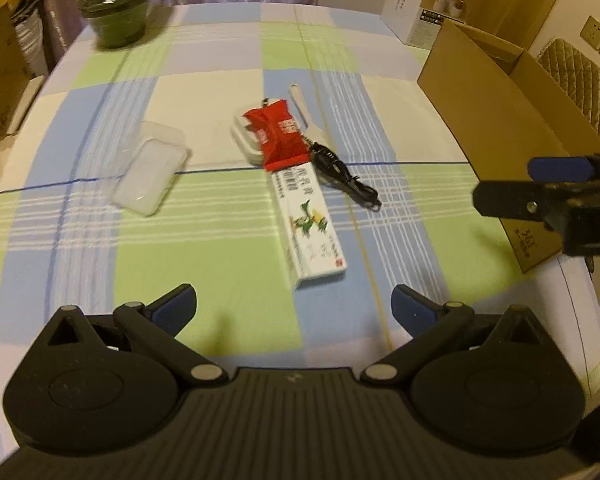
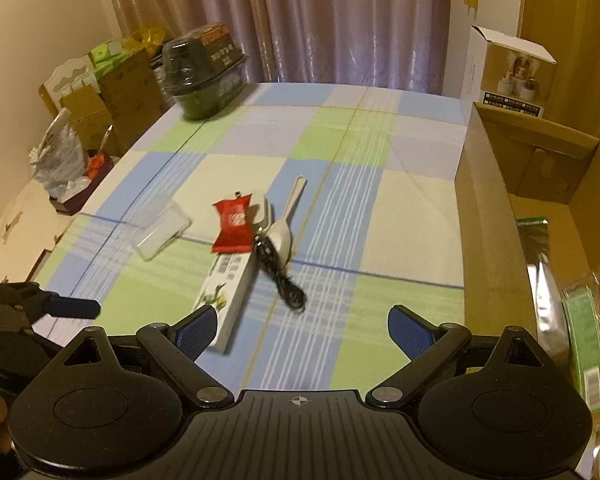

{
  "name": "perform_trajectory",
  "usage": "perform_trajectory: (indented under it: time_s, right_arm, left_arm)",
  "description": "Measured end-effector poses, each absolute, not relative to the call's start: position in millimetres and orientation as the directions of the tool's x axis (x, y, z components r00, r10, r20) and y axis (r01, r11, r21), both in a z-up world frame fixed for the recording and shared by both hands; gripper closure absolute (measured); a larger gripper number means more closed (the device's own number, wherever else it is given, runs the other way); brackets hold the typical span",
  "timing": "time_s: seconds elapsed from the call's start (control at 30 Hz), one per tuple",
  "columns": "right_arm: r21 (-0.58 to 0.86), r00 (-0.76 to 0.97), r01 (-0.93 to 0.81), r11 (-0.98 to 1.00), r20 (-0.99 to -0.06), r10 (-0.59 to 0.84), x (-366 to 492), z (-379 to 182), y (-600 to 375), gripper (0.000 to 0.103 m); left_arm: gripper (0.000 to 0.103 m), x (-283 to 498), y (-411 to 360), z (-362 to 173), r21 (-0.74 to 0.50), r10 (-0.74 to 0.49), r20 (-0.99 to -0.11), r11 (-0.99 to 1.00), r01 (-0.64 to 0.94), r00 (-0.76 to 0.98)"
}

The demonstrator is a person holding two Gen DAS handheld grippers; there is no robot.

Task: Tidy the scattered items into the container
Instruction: 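Grasp the white ointment box with the left tool while the right tool grasps the black cable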

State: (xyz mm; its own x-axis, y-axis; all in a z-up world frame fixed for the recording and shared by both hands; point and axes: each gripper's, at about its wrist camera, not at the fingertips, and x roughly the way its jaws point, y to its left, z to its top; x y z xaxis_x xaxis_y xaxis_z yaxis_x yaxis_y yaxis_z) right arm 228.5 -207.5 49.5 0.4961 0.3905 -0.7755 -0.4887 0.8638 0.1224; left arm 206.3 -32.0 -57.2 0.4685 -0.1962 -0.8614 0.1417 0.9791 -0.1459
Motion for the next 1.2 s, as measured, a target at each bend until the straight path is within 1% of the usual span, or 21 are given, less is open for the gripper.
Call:
perform_trajectory:
  time_s: [0.13, 0.17, 0.2, 0.23, 0.4, 0.43, 0.47, 0.5, 0.53, 0.57, 0.6, 0.63, 0.8, 0.93, 1.03, 1.2]
  right_arm:
    - [0.097, 0.497, -0.500, 0.861, -0.782, 0.376, 244, 38, -204, 0.006]
    - [0.090, 0.497, -0.500, 0.862, -0.785, 0.370, 248, 35, -204, 0.013]
    - [0.092, 0.489, -0.502, 0.860, -0.790, 0.369, 252, 31, -203, 0.029]
    - [0.097, 0.479, -0.502, 0.860, -0.796, 0.369, 256, 28, -203, 0.031]
    - [0.106, 0.455, -0.522, 0.846, -0.804, 0.382, 268, 17, -198, 0.031]
    - [0.109, 0.448, -0.531, 0.840, -0.805, 0.388, 270, 15, -197, 0.031]
    - [0.112, 0.442, -0.542, 0.833, -0.805, 0.395, 272, 14, -195, 0.031]
    - [0.115, 0.435, -0.552, 0.825, -0.805, 0.403, 274, 12, -193, 0.031]
    - [0.118, 0.427, -0.564, 0.817, -0.805, 0.411, 276, 9, -191, 0.031]
    - [0.118, 0.421, -0.575, 0.809, -0.806, 0.417, 278, 7, -189, 0.031]
    - [0.119, 0.414, -0.589, 0.800, -0.805, 0.424, 279, 4, -186, 0.031]
    - [0.120, 0.407, -0.604, 0.788, -0.804, 0.434, 281, 1, -184, 0.031]
    - [0.106, 0.377, -0.658, 0.745, -0.811, 0.448, 287, -19, -169, 0.031]
    - [0.113, 0.346, -0.690, 0.715, -0.816, 0.463, 291, -35, -160, 0.031]
    - [0.103, 0.337, -0.711, 0.696, -0.818, 0.466, 292, -43, -154, 0.031]
    - [0.092, 0.323, -0.742, 0.664, -0.819, 0.474, 295, -50, -142, 0.031]
  left_arm:
    - [0.009, 226, -43, -74, -0.131, -0.194, -0.871, 0.977, 0.168, 0.452]
    - [0.014, 230, -45, -78, -0.134, -0.198, -0.873, 0.976, 0.172, 0.445]
    - [0.015, 234, -47, -81, -0.137, -0.201, -0.876, 0.975, 0.174, 0.438]
    - [0.018, 239, -48, -85, -0.142, -0.205, -0.879, 0.975, 0.173, 0.431]
    - [0.024, 256, -50, -101, -0.145, -0.209, -0.885, 0.973, 0.180, 0.416]
    - [0.029, 260, -49, -105, -0.143, -0.207, -0.888, 0.973, 0.182, 0.411]
    - [0.038, 261, -48, -107, -0.138, -0.203, -0.889, 0.973, 0.183, 0.411]
    - [0.041, 262, -47, -109, -0.132, -0.199, -0.889, 0.974, 0.186, 0.413]
    - [0.049, 263, -46, -110, -0.130, -0.201, -0.888, 0.973, 0.193, 0.413]
    - [0.062, 262, -45, -110, -0.124, -0.199, -0.890, 0.972, 0.200, 0.412]
    - [0.066, 261, -42, -110, -0.111, -0.188, -0.893, 0.973, 0.205, 0.410]
    - [0.069, 259, -40, -109, -0.097, -0.177, -0.895, 0.973, 0.208, 0.410]
    - [0.070, 248, -21, -105, -0.060, -0.143, -0.906, 0.975, 0.213, 0.399]
    - [0.069, 242, -9, -103, -0.057, -0.139, -0.912, 0.975, 0.216, 0.387]
    - [0.060, 241, -4, -99, -0.051, -0.136, -0.908, 0.975, 0.215, 0.397]
    - [0.058, 246, -1, -97, -0.063, -0.152, -0.900, 0.973, 0.223, 0.408]
